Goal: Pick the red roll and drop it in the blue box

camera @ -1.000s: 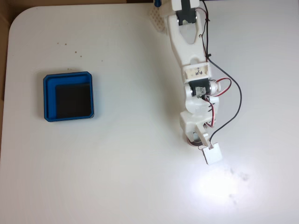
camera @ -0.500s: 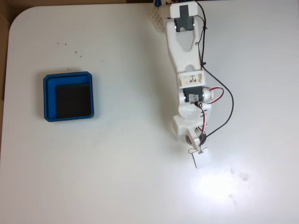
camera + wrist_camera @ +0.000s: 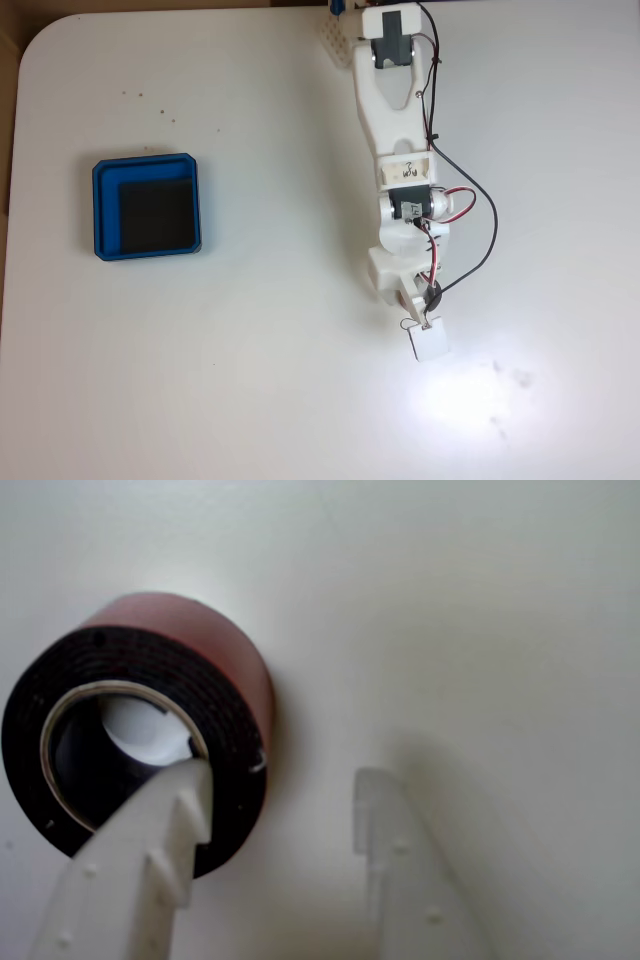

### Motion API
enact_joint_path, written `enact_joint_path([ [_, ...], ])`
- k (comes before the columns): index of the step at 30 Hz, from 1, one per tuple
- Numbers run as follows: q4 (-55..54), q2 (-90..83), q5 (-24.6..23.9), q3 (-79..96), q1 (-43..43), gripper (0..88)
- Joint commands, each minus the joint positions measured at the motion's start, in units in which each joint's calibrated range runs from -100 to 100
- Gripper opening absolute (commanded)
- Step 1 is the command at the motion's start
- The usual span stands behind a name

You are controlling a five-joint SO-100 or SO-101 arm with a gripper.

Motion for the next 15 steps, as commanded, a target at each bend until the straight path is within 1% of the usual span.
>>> enact_joint_path([
  [1,0.43,-0.69,0.26,-3.62,-0.45,13.2],
  [4,1.42,-0.69,0.26,-3.62,-0.35,13.9],
  [10,3.65,-0.69,0.26,-3.71,-0.35,18.8],
  [15,3.49,-0.69,0.17,-3.98,-0.45,19.2],
])
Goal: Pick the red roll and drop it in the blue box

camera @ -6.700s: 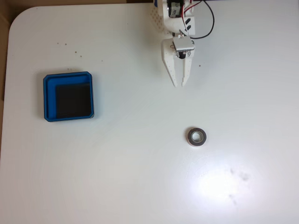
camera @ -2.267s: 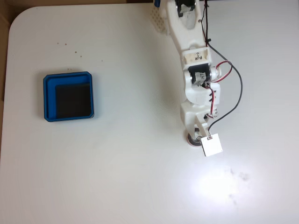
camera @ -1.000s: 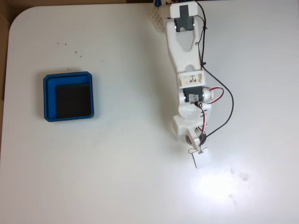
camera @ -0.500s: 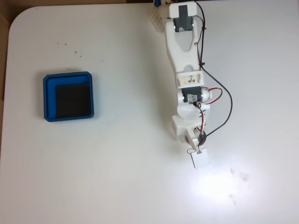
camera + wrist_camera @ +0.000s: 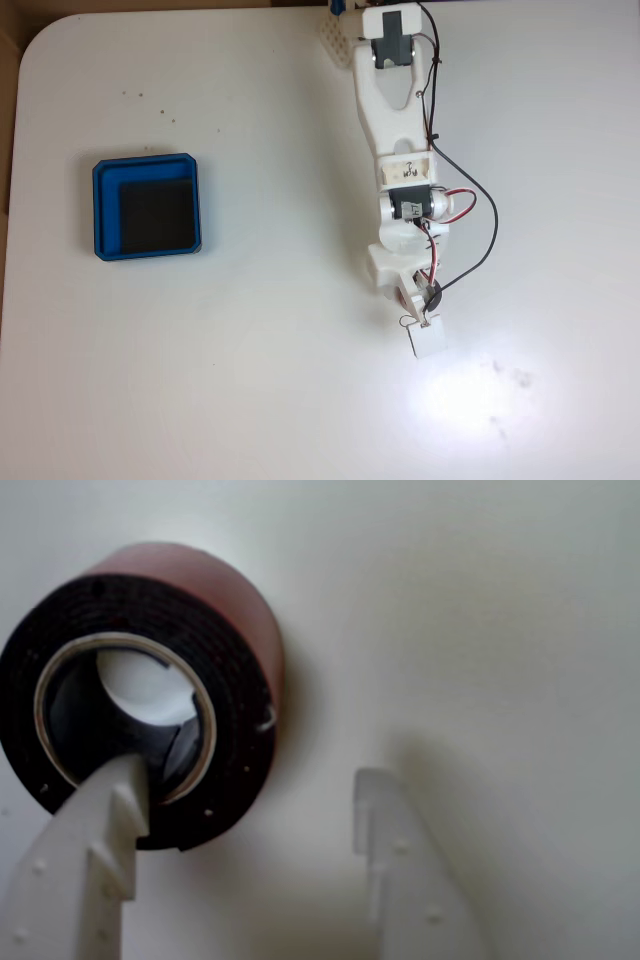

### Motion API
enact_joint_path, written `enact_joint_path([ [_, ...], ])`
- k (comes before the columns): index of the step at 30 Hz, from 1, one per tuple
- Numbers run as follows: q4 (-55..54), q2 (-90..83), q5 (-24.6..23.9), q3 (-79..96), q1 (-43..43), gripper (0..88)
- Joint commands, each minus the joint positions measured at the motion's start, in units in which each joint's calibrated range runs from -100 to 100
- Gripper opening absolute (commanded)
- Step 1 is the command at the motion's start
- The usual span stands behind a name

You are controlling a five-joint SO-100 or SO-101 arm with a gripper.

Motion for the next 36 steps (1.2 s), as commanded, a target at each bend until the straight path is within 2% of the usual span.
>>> enact_joint_path([
  [1,0.2,-0.69,0.17,-3.98,-0.45,19.2],
  [32,-0.13,3.65,0.08,-4.16,0.33,17.9],
  [36,0.37,3.65,0.08,-4.16,0.14,10.6],
])
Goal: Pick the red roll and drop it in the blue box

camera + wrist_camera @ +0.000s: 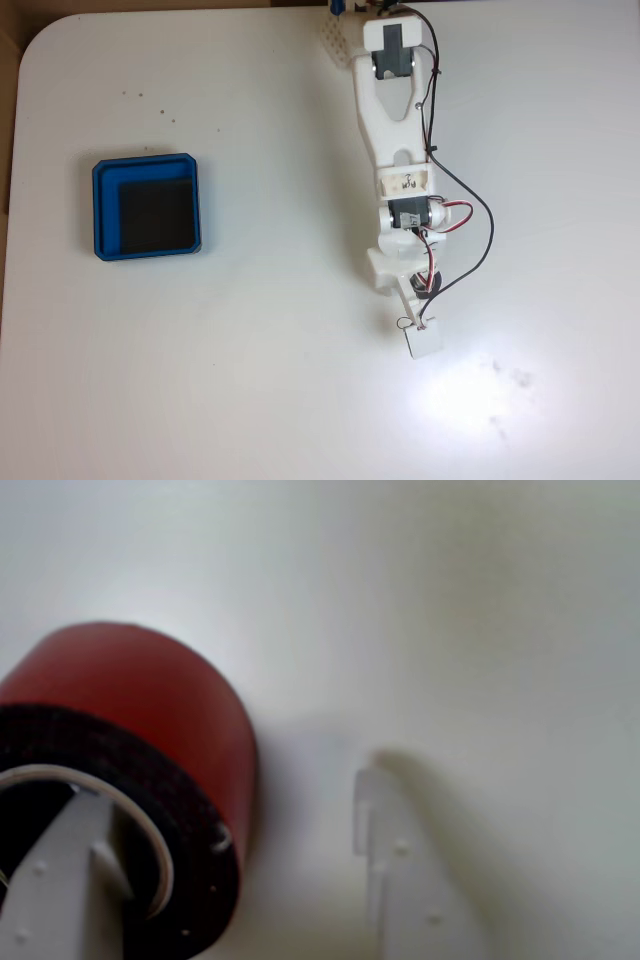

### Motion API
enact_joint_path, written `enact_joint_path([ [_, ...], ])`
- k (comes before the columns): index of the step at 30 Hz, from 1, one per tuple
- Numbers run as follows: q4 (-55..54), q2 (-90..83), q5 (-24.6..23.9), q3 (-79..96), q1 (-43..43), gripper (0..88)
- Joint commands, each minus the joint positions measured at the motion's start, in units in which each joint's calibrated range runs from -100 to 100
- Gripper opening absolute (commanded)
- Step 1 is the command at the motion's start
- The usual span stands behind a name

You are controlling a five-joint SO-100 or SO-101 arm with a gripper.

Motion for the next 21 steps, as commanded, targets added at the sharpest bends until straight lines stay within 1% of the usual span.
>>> enact_joint_path([
  [1,0.45,-0.66,0.17,-3.44,0.14,7.4],
  [2,0.45,-0.66,0.17,-3.44,0.04,4.0],
  [4,0.53,-0.66,0.17,-3.44,0.04,0.0],
  [13,1.11,-1.75,0.17,-3.44,0.33,0.6],
  [15,3.67,-4.26,0.17,-3.44,0.53,0.6],
  [18,10.6,-10.36,0.17,-3.44,1.02,0.6],
  [21,16.45,-16.97,0.08,-3.44,3.27,0.6],
])
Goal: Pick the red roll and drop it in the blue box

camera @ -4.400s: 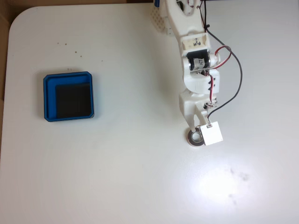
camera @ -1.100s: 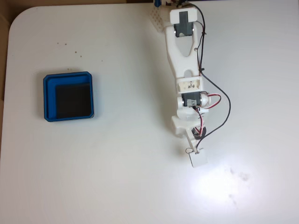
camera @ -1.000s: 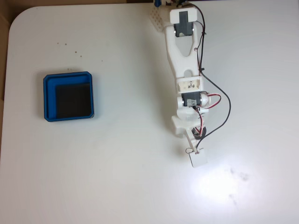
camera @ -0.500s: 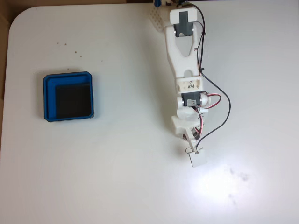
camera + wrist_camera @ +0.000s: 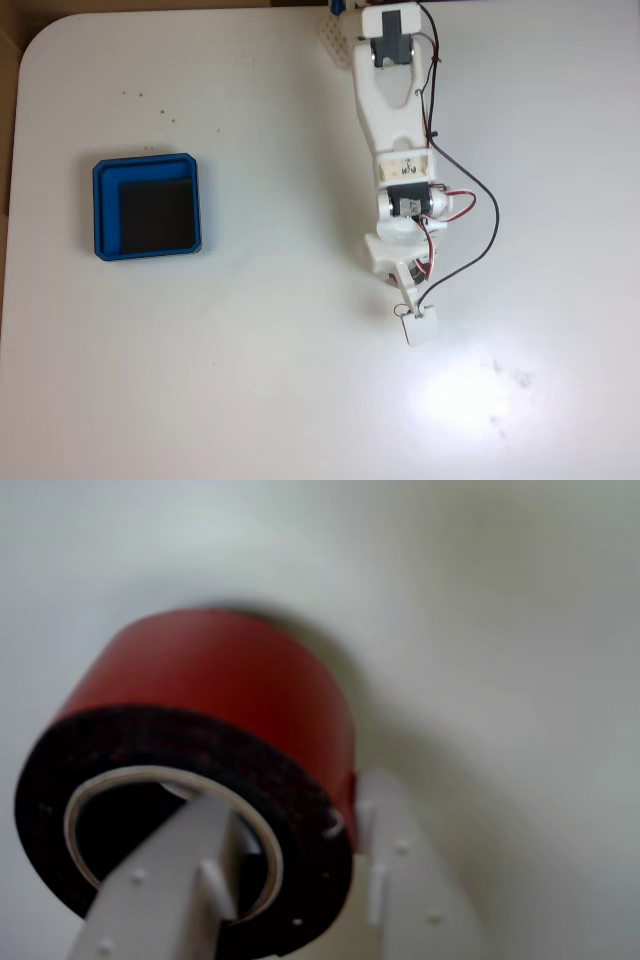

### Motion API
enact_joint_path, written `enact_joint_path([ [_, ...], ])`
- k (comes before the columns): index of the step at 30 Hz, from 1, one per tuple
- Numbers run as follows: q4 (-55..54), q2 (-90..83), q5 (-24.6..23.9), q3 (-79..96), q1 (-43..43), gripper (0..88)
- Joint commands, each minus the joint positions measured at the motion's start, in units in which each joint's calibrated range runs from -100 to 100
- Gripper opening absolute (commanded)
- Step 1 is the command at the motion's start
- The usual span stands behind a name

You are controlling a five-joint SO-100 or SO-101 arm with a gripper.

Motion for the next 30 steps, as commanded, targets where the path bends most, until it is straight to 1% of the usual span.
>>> enact_joint_path([
  [1,6.36,-11.1,0.08,-3.44,2.57,0.6],
  [5,10.9,-16.96,0.08,-3.35,6.96,0.6],
  [8,13.21,-20.05,-0.01,-3.35,13.02,0.6],
  [11,13.62,-21.89,-0.01,-3.35,22.5,0.6],
  [17,12.8,-21.39,-0.27,-3.08,46.53,0.7],
  [19,12.55,-21.3,-0.62,-3.17,52.98,0.9],
  [20,12.3,-21.47,-0.71,-3.35,54.54,0.9],
  [25,8.92,-19.38,-0.8,-2.81,56.79,0.7],
  [30,-1.72,-15.53,-0.8,-2.81,59.14,0.7],
])
